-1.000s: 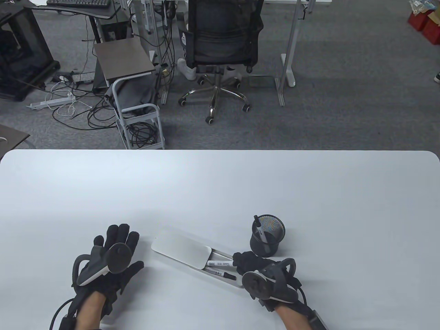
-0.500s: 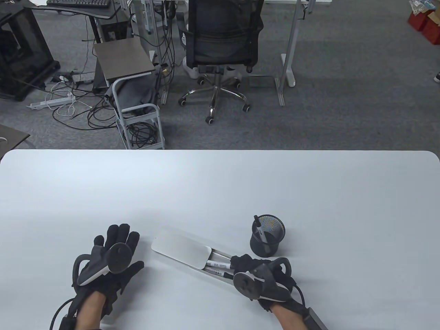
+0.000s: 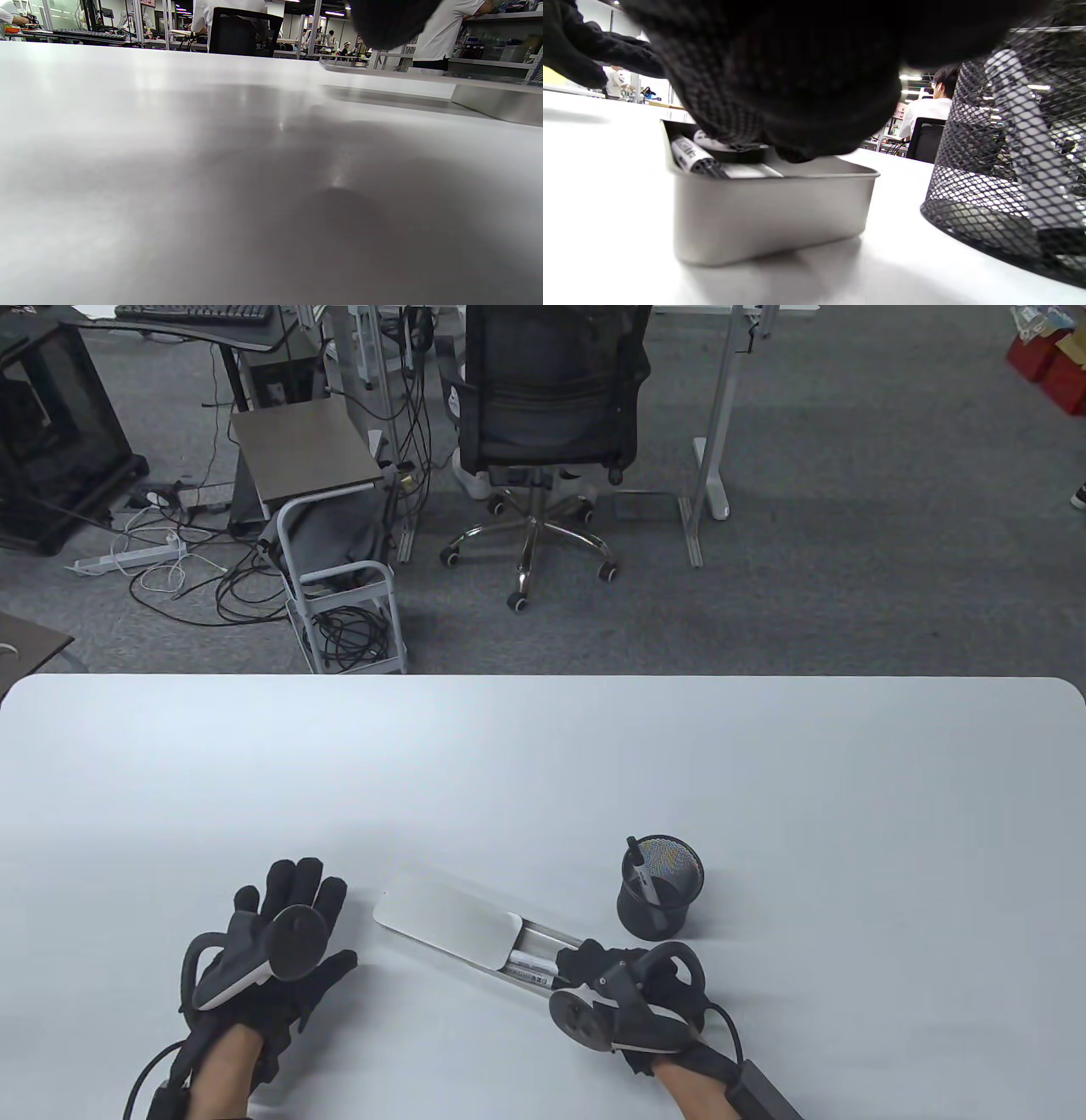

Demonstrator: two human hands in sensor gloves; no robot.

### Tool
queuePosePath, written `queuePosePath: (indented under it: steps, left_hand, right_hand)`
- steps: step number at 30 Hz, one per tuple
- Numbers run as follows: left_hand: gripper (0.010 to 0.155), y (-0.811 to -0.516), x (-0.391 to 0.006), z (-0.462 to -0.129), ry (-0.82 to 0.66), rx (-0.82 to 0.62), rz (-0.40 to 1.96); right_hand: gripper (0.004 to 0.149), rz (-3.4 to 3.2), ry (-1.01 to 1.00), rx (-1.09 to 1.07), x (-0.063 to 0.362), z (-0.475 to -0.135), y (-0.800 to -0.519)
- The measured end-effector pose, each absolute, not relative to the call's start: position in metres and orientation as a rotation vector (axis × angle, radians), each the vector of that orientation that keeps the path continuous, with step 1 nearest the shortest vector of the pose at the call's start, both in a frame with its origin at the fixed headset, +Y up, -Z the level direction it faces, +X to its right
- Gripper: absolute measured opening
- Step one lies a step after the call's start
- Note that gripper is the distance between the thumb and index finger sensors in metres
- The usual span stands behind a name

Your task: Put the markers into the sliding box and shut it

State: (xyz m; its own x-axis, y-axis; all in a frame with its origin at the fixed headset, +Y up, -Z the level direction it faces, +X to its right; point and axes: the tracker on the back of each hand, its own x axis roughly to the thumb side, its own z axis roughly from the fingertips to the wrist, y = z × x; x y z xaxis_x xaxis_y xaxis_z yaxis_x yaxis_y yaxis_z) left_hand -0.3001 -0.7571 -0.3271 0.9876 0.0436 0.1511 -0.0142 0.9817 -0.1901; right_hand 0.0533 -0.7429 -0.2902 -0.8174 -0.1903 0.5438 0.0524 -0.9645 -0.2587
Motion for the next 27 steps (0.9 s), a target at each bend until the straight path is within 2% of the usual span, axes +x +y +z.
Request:
queuePosePath:
  steps: [13, 23, 27]
  left_hand:
    - [0.086, -0.757, -0.3, -0.327, -0.151, -0.189, 0.031]
    - [0.086, -0.757, -0.3, -0.327, -0.154, -0.186, 0.03]
    - [0.086, -0.757, -0.3, -0.327, -0.155, -0.186, 0.029]
  right_hand:
    - [0.039, -2.869, 0.403, -0.862, 0.056, -0.288, -0.735]
    - [0.041, -3.066, 0.653, -0.808, 0.072, -0.282, -0.697]
    - [0.041, -3.155, 0.722, -0.718, 0.08, -0.287, -0.681]
